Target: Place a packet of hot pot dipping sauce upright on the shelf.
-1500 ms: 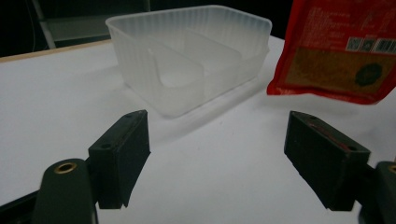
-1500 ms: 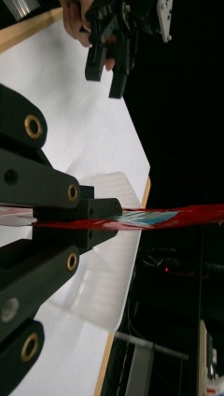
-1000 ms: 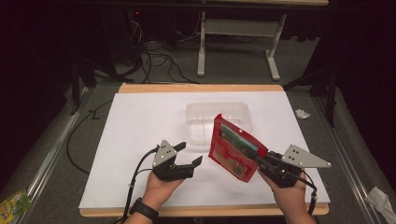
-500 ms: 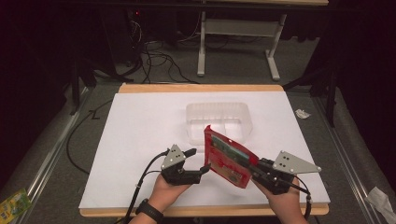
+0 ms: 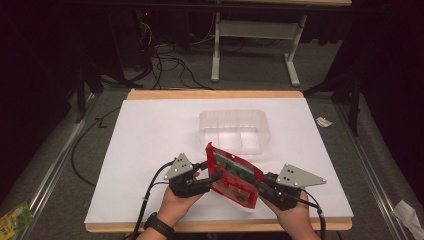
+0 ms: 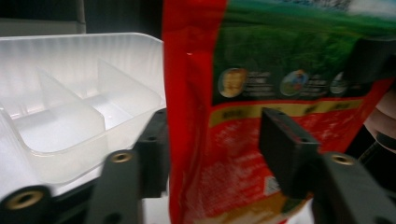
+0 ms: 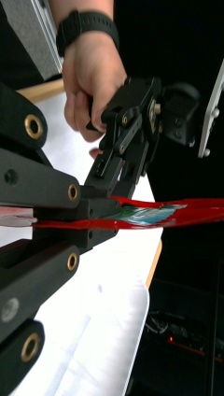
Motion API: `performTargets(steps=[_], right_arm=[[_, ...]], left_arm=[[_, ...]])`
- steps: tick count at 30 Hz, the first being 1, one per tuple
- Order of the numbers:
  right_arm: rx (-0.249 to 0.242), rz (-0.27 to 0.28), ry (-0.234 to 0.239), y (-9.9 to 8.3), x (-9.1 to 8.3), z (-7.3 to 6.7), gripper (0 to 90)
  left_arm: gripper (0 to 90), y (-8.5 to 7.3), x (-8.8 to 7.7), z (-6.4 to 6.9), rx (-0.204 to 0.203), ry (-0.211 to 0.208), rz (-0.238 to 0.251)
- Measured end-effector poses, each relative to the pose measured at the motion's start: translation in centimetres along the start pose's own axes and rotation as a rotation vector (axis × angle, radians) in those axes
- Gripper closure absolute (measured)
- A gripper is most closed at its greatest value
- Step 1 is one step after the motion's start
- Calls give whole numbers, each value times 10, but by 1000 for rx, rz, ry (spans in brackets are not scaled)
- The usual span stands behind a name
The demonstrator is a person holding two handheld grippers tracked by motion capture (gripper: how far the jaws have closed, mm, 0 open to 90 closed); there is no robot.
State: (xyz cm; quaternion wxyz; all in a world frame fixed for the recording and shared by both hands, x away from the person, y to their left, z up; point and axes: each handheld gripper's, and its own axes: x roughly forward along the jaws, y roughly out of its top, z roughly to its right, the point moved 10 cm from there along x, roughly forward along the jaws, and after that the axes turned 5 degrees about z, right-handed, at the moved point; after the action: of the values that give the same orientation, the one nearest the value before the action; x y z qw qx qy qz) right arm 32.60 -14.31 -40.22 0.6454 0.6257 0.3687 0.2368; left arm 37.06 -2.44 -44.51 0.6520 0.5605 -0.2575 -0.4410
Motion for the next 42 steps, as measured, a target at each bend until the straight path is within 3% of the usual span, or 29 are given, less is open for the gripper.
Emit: performTargets(steps=[4, 7, 10, 12, 19, 24, 27, 32, 36, 42], right_arm=[[13, 8, -21, 0, -1, 6, 900], [21, 7, -31, -1, -3, 11, 900], [26, 5, -35, -4, -3, 14, 900], [33, 2, -39, -7, -4, 16, 900], [51, -6, -42, -13, -6, 19, 886], [89, -28, -48, -24, -7, 24, 639], [129, -54, -33, -37, -6, 28, 597], [134, -114, -20, -53, -2, 29, 601], [123, -165, 0, -69, 6, 25, 687], [117, -183, 18, -76, 9, 22, 784]], left_arm=[[666, 0, -1, -1, 2, 20, -5], [803, -1, -1, -1, 26, 34, -11], [868, -3, 0, 1, 44, 39, -24], [888, -5, 2, 3, 78, 49, -29], [892, -8, 2, 6, 89, 54, -36], [886, -8, 1, 8, 92, 70, -39], [884, -8, 0, 8, 92, 77, -47], [881, -8, 0, 8, 93, 76, -45], [874, -8, 0, 8, 95, 76, -45], [864, -9, -1, 6, 96, 82, -45]])
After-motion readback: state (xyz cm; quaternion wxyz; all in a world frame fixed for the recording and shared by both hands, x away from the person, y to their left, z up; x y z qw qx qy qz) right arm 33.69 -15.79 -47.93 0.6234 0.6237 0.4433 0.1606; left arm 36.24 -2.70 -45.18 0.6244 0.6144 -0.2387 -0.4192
